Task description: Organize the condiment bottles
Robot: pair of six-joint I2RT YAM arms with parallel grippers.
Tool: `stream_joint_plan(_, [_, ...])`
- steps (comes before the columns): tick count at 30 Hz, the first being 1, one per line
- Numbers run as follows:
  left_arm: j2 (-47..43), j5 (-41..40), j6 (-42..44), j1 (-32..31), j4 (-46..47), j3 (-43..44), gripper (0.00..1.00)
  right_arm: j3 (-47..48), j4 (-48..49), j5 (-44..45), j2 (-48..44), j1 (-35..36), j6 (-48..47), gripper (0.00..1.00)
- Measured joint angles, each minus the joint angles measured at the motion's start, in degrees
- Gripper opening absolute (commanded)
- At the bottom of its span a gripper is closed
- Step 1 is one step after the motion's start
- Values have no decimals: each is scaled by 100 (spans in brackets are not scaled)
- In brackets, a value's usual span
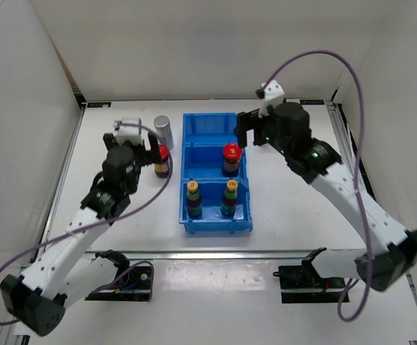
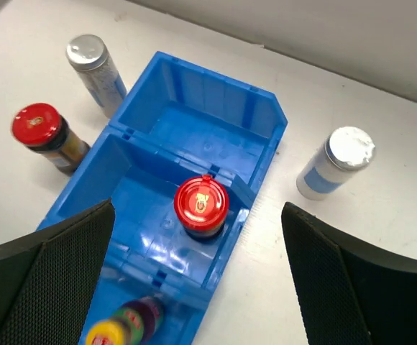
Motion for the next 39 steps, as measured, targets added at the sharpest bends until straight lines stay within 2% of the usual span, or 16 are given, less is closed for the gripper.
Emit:
stream_joint_plan(5, [1497,1228,-330,693,-173,1119,99,-815,4,-7,-874,0,181,100])
stream_joint_plan(12, [2944,2197,-555,1113,-542,1314,99,-1613,-413,-68,-1117,0,341,100])
stream_joint_plan(18, [3539,2428,-647,1255,-595,1331,99,-1917,-581,-186,-1661,0,422,100])
stream_joint_plan(26, [3866,2533,-717,1353,-584,1473,99,-1976,-636,-221,-1814,4,428,100])
stream_joint_plan(30, [4024,2544,-776,1357,-693,1475,84,-1976,-647,-221,-1816,4,428,100])
stream_joint_plan(31, [4046,2544,-782,1360,-717,1475,76,-1978,-651,-216,-1816,4,428,100])
stream_joint_plan(33, [4052,2531,-785,1360,-761,1478,69,-1976,-654,-214,-1816,4,428,100])
stream_joint_plan(37, [4044,2546,-739,1362,-938,1550,47,-1978,-664,-212,-1816,4,428,100])
stream_joint_plan(39, [4044,2555,-693,1362,-1213,1694,39,-1978,-669,-212,-1816,4,428,100])
